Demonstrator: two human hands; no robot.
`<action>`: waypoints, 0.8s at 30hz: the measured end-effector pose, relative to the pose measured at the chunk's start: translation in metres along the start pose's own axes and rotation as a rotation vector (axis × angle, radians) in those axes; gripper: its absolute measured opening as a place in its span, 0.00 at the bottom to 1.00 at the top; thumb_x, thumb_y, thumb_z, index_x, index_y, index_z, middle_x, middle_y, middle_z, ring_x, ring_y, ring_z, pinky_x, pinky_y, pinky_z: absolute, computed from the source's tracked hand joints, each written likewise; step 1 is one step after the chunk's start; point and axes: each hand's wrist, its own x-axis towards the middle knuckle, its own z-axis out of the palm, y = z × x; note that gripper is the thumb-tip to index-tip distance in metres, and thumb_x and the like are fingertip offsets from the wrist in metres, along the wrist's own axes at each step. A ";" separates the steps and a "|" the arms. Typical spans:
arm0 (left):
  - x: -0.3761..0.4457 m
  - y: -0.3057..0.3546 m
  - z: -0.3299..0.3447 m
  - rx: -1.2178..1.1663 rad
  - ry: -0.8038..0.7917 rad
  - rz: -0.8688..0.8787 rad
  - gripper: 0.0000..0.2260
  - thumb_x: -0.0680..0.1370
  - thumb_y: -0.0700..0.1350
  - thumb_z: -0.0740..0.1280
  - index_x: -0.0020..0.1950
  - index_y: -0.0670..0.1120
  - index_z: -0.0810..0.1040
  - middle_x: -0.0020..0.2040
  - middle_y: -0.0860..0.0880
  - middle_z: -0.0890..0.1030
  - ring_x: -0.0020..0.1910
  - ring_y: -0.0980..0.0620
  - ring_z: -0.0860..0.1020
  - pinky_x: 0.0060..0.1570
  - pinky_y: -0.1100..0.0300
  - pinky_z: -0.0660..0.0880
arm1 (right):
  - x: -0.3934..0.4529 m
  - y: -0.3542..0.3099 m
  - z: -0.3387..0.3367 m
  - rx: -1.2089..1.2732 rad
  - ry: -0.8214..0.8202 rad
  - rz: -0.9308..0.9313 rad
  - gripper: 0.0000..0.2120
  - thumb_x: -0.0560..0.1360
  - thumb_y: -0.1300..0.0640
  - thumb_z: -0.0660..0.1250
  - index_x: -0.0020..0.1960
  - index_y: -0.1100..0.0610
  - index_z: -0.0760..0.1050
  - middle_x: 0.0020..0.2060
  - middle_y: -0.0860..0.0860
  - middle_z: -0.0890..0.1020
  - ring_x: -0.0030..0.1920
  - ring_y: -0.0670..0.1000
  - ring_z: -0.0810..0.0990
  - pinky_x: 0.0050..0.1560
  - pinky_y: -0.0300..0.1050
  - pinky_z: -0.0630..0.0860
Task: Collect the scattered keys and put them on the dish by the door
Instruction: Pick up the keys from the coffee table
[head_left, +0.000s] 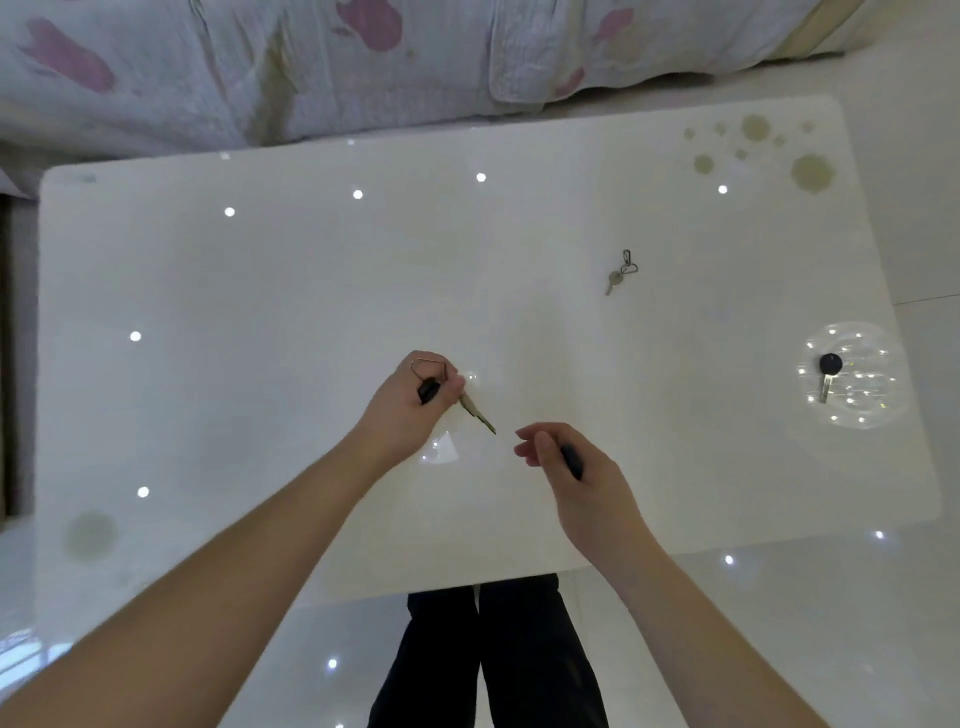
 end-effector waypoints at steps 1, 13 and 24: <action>-0.010 0.013 -0.004 -0.103 0.011 0.009 0.08 0.80 0.46 0.64 0.41 0.52 0.77 0.54 0.54 0.78 0.43 0.60 0.76 0.42 0.72 0.68 | -0.001 -0.003 0.000 0.012 0.018 -0.003 0.10 0.80 0.50 0.57 0.49 0.40 0.77 0.43 0.38 0.84 0.43 0.49 0.80 0.40 0.30 0.71; -0.061 0.131 -0.017 -0.921 -0.038 -0.060 0.14 0.80 0.52 0.62 0.36 0.48 0.72 0.29 0.49 0.72 0.26 0.49 0.70 0.39 0.55 0.77 | -0.039 -0.063 -0.018 0.144 0.214 -0.051 0.12 0.82 0.52 0.56 0.52 0.44 0.78 0.45 0.43 0.84 0.47 0.43 0.81 0.49 0.41 0.74; -0.057 0.207 -0.020 -0.711 -0.152 0.016 0.10 0.71 0.41 0.72 0.47 0.52 0.76 0.30 0.52 0.67 0.24 0.53 0.59 0.25 0.61 0.59 | -0.046 -0.122 -0.069 0.223 0.344 -0.041 0.11 0.82 0.53 0.56 0.53 0.43 0.76 0.43 0.44 0.83 0.28 0.46 0.74 0.34 0.40 0.70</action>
